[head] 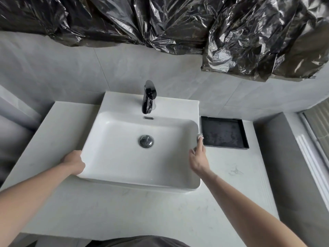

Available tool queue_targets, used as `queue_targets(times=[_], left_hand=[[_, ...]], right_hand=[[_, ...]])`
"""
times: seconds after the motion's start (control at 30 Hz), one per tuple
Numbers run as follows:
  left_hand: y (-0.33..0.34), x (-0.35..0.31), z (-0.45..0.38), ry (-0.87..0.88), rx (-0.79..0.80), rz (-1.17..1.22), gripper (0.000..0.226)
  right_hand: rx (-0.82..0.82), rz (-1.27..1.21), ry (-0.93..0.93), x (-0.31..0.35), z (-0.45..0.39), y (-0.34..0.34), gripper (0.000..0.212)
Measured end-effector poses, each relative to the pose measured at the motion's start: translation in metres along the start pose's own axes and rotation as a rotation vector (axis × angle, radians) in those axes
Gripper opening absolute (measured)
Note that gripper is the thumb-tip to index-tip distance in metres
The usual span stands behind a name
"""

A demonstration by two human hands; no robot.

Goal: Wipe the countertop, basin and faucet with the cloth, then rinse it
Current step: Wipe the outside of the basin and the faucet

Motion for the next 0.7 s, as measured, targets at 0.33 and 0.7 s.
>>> queue_targets(times=[0.33,0.7], left_hand=[[-0.002,0.004,-0.015,-0.069,0.039,-0.082,0.012],[-0.006,-0.003,-0.013,-0.121,0.073,-0.225,0.016]], right_hand=[[0.026,0.267,-0.069,0.042,-0.118,-0.008,0.082],[-0.009,0.684,-0.195,0.071,-0.146,-0.001,0.092]])
Point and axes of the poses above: each hand's wrist, its own z-axis away from the middle knuckle, its own y-axis out of the palm, x = y × z, the point moved 8 cm from there along -z, towards the middle knuckle, and after that the axes turned 1 degree about -z, right-handed, at the moved point
